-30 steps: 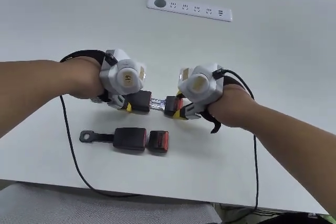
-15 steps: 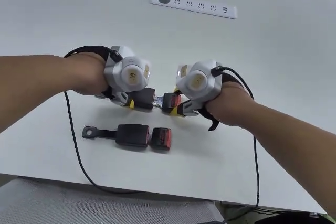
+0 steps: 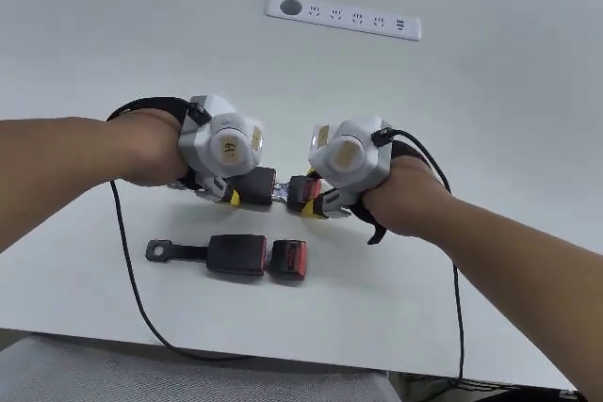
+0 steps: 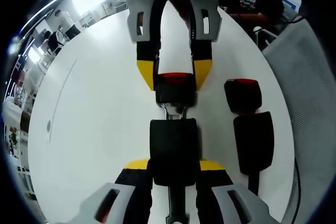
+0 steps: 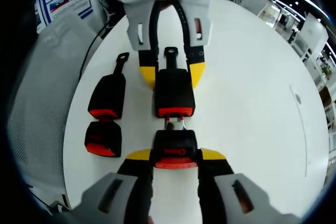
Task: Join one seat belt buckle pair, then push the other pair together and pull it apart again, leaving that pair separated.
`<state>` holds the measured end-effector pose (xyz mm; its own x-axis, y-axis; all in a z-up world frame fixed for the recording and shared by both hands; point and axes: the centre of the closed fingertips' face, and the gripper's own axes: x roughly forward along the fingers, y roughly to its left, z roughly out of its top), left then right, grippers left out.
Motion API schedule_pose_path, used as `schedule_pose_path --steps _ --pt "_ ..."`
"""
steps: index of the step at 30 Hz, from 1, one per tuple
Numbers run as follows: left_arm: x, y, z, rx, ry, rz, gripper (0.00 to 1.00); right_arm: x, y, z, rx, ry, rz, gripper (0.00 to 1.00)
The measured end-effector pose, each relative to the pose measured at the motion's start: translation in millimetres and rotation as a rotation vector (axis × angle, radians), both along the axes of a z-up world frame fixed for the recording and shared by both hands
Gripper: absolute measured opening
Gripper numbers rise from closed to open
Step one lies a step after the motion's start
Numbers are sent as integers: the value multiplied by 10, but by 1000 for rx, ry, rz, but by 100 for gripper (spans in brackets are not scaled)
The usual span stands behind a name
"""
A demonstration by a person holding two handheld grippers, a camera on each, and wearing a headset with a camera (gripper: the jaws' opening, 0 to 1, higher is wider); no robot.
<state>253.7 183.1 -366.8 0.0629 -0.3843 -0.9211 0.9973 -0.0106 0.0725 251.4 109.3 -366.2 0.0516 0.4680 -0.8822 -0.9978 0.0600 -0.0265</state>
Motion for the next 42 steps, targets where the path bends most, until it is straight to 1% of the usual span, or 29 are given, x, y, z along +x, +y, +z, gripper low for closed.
schedule_pose_path --steps 3,4,5,6,8,12,20,30,38,41,42 --pt "0 -2 0 3 2 -3 31 1 23 3 1 0 1 31" --pt "-1 -2 1 3 2 -5 31 -12 73 20 21 4 -2 31" --pt "-20 -8 22 5 2 -10 31 -21 110 19 25 7 -5 31" --pt "-22 -7 22 5 3 -9 31 -8 130 -3 2 -7 -4 31" --pt "-14 -2 15 2 4 -1 32 -1 167 4 6 -4 -12 31" --pt "-19 1 19 -6 1 9 32 -5 152 4 13 -4 -13 31" --pt "-83 -10 96 4 4 6 32 -5 147 4 19 -4 -8 32" --pt "-98 -9 122 9 4 10 32 -2 130 6 19 -8 -6 32" --pt "-93 -6 124 3 3 14 32 3 52 2 17 -9 -6 33" --pt "-91 -2 126 -5 1 20 32 20 -37 -16 -3 -14 3 33" --pt "-91 -2 124 -9 0 18 32 13 -42 -13 16 -3 -5 33"
